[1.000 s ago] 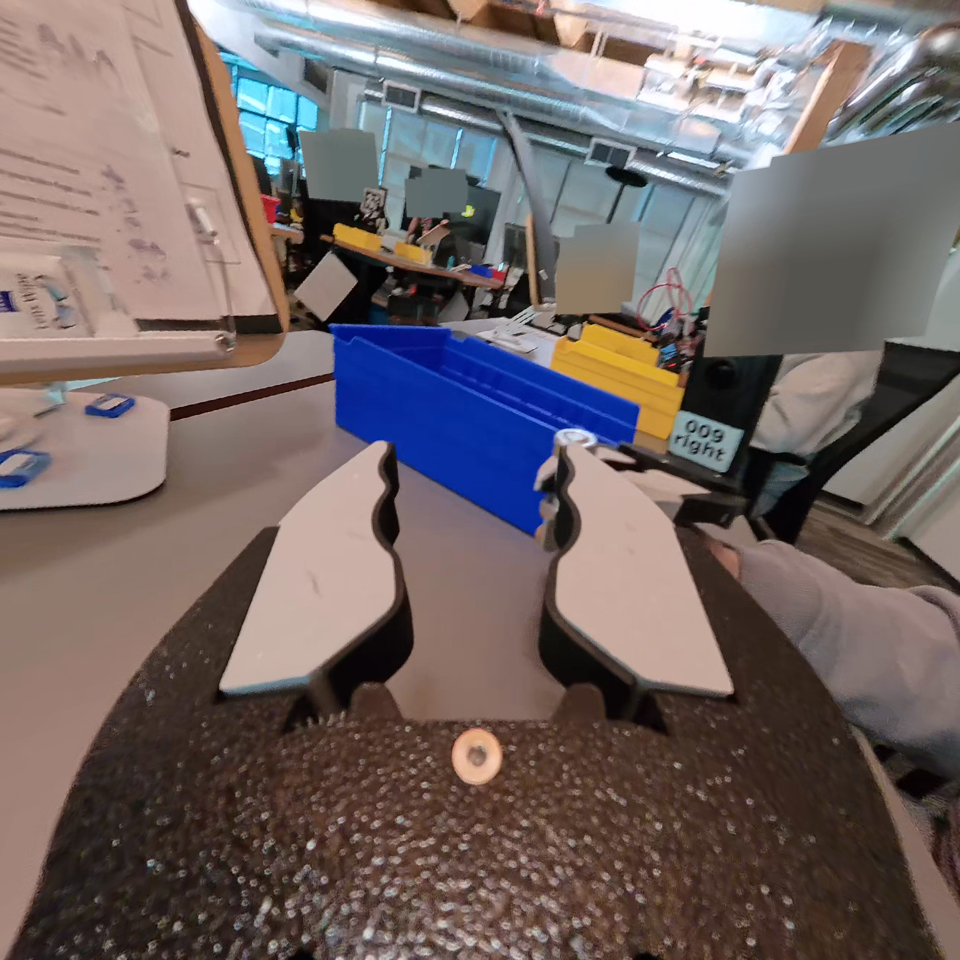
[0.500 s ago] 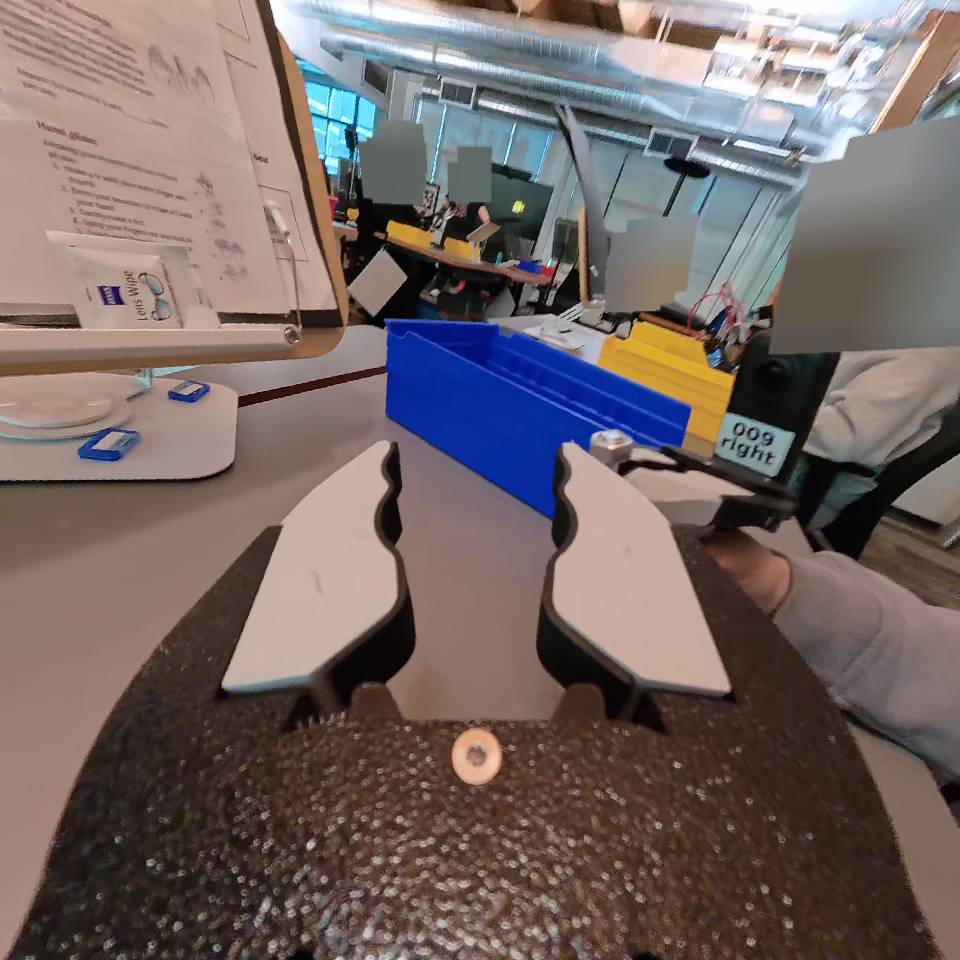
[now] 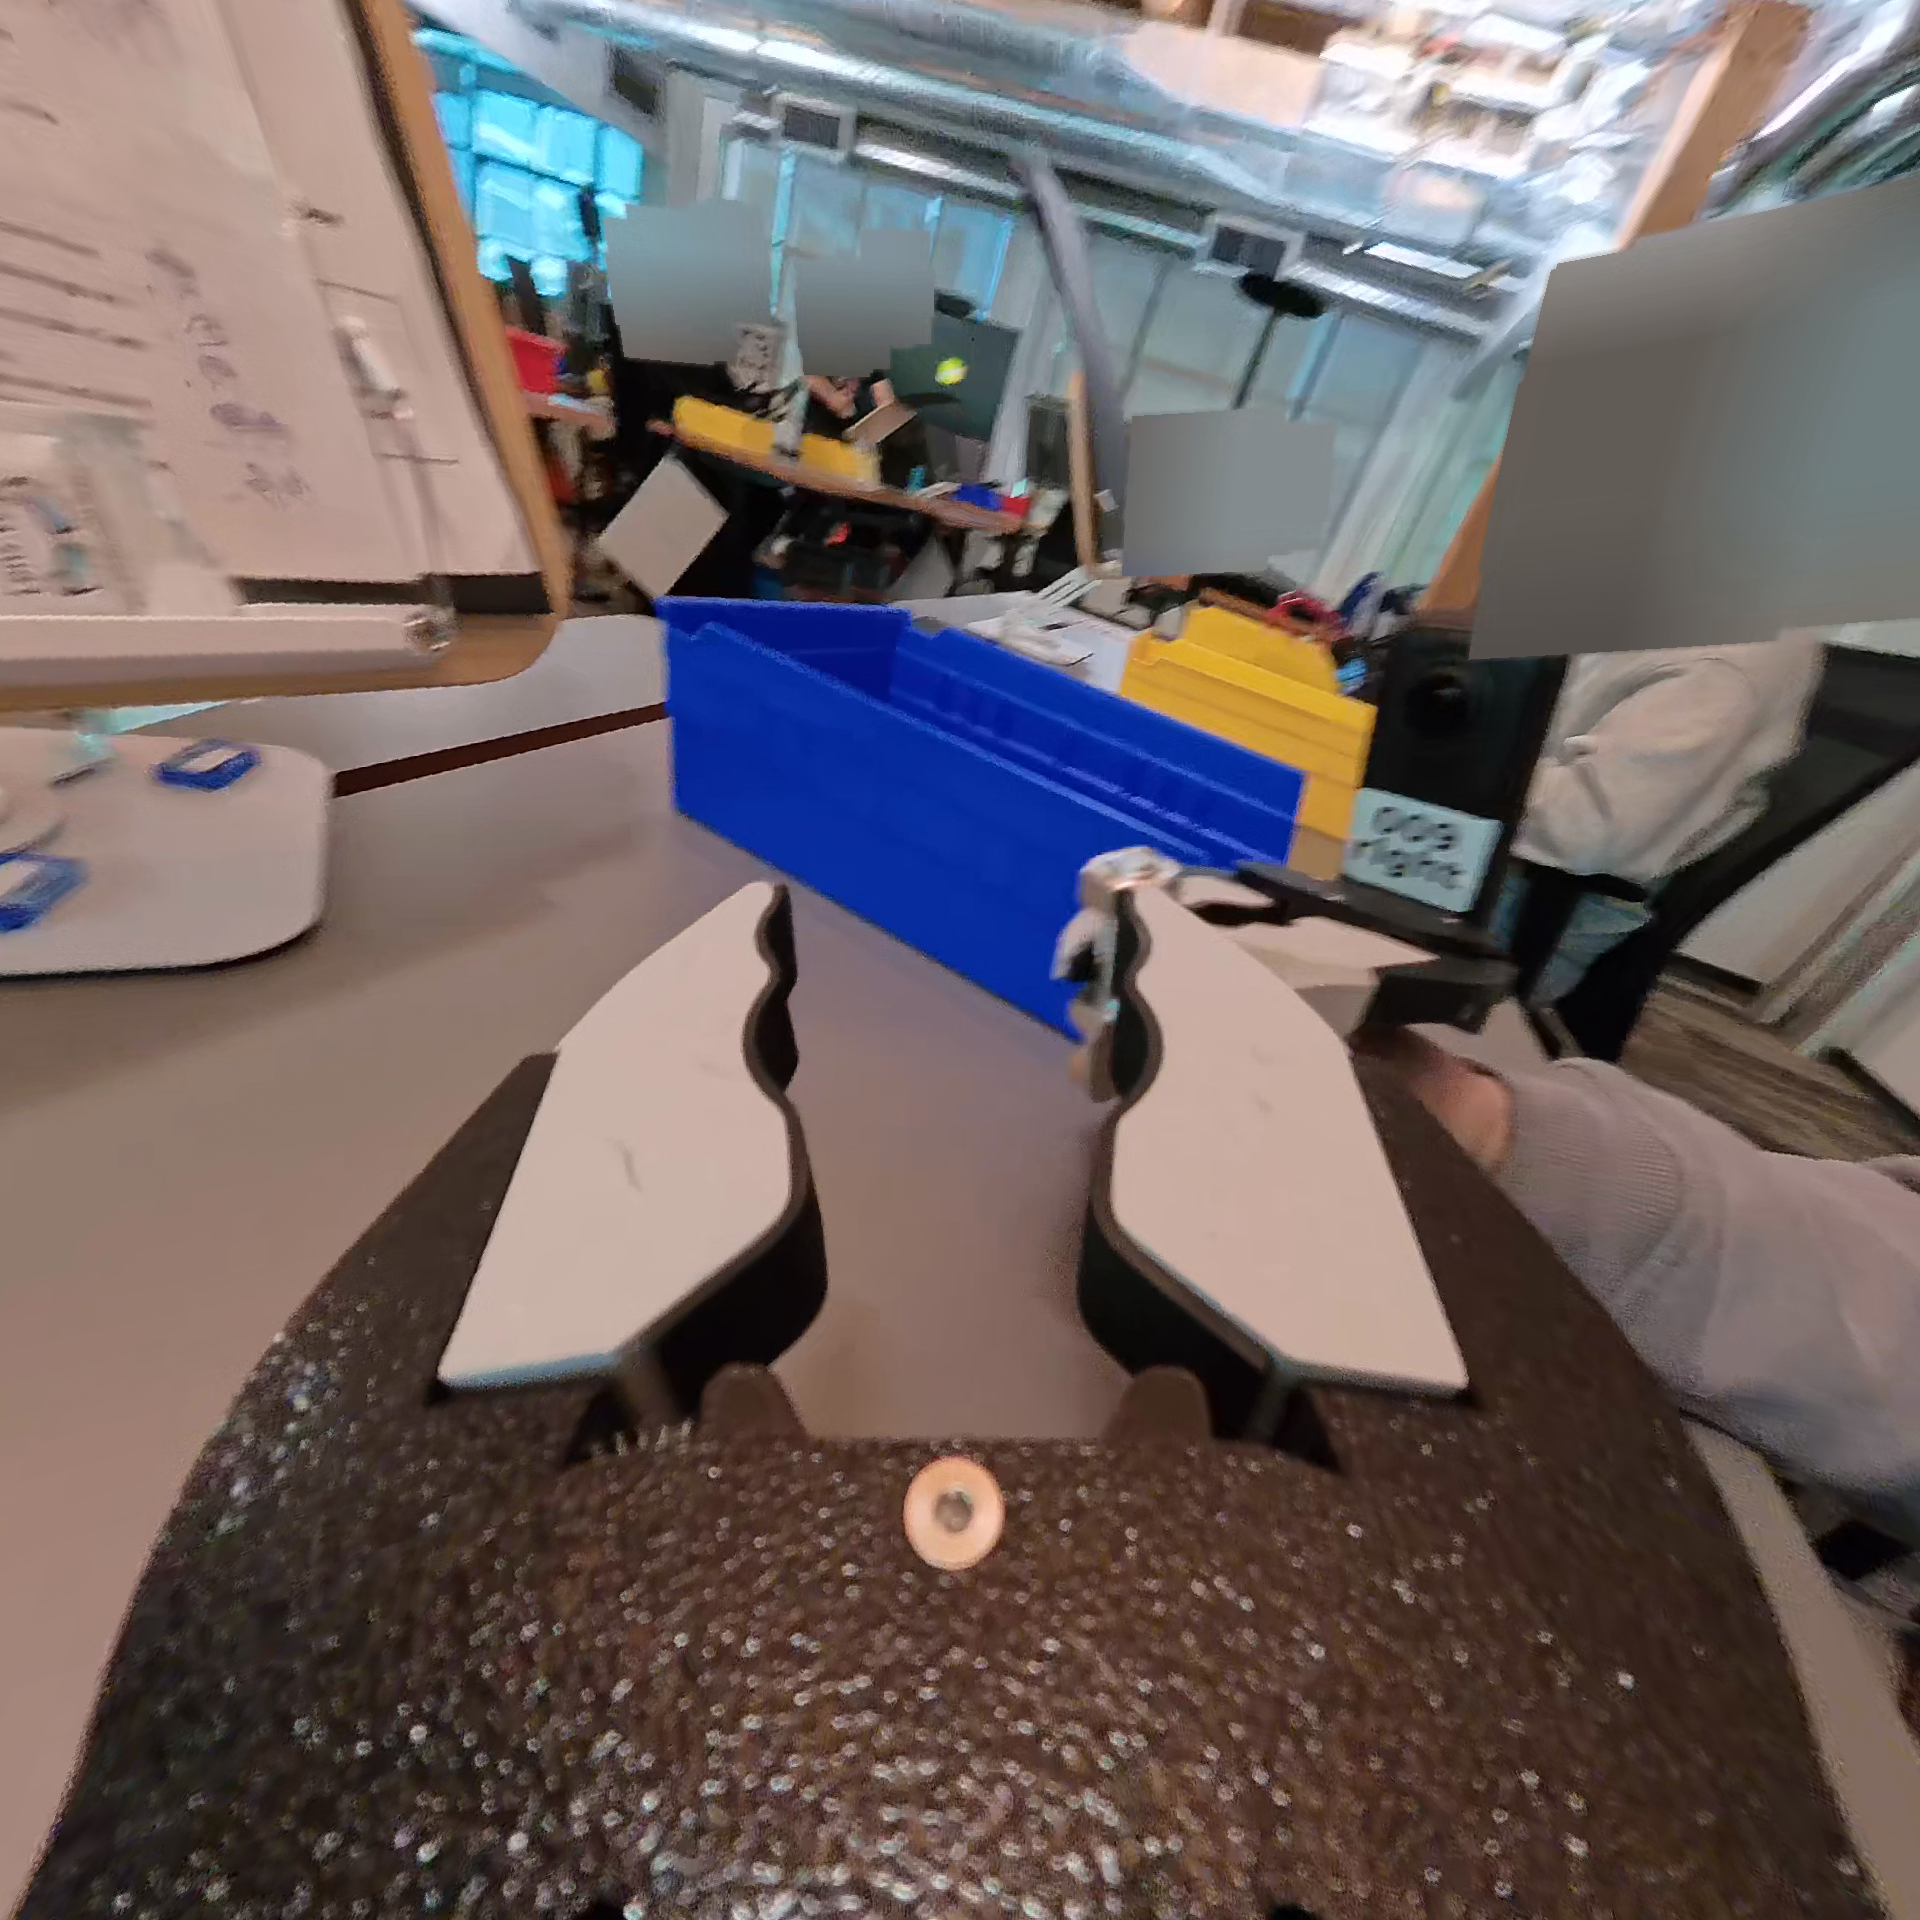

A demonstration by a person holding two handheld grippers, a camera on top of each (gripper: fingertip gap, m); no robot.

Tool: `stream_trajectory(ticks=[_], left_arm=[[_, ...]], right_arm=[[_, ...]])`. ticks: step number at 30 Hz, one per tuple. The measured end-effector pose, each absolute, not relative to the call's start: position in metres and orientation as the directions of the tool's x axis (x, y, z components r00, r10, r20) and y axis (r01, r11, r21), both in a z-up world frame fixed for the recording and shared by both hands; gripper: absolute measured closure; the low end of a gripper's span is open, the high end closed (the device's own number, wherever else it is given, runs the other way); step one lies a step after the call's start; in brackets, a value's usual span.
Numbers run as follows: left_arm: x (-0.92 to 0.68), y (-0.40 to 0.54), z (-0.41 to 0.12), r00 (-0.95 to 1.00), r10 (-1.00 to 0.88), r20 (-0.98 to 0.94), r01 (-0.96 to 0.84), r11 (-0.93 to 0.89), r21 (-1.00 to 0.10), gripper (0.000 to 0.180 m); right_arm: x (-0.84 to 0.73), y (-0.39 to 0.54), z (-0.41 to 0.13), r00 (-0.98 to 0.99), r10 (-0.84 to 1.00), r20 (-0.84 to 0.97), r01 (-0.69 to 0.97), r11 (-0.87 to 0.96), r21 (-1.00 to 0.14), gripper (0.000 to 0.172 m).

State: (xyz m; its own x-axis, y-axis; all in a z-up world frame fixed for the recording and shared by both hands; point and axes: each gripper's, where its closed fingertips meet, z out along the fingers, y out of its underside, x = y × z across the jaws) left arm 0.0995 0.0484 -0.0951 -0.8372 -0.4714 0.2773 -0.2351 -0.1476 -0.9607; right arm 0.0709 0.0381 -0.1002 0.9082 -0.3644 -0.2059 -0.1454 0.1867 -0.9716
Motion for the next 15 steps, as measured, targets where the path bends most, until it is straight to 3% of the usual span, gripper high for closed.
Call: stream_trajectory(ticks=[6, 15], left_arm=[[0.107, 0.064, -0.088, -0.812, -0.5, 0.301, -0.226, -0.207, -0.952, 0.123], [0.117, 0.071, -0.107, -0.774, -0.574, 0.268, -0.217, -0.157, -0.963, 0.123]], right_arm=[[0.072, 0.036, -0.097, 0.904, -0.362, -0.228, -0.16, 0.208, -0.965, 0.163], [0.078, 0.017, -0.078, 0.868, -0.426, -0.256, -0.179, 0.212, -0.961, 0.163]])
